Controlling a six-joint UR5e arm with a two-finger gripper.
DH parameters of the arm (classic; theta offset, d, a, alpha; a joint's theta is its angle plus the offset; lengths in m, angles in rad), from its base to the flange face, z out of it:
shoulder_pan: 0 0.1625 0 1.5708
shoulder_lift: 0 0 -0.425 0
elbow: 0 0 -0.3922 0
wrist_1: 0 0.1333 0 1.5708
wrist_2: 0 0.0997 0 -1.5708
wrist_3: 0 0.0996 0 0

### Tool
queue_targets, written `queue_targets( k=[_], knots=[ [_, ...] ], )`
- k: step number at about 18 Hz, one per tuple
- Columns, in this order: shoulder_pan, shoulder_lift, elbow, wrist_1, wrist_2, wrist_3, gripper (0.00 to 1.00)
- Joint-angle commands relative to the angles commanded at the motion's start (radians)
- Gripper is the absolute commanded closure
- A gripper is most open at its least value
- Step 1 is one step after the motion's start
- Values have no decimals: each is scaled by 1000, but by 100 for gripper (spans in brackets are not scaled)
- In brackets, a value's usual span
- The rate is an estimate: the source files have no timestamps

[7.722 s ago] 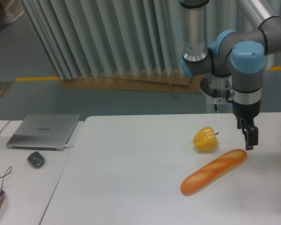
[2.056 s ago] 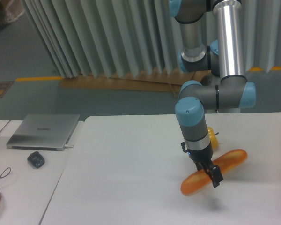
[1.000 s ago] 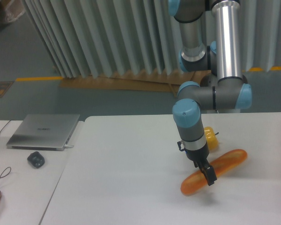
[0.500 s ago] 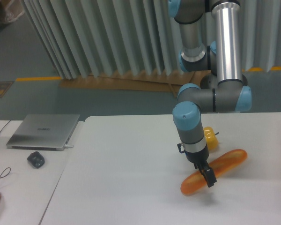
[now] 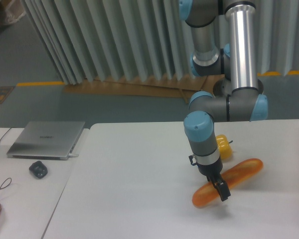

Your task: Place the bread in the basket

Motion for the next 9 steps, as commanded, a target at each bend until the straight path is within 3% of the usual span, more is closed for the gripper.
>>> queue_targets(
  k=[2, 5, 9],
  knots=[
    [-2, 0, 0, 0, 0, 3, 0],
    [0, 0, -2, 0, 0, 9, 32],
    [0, -2, -2, 0, 0, 8, 36]
  ],
)
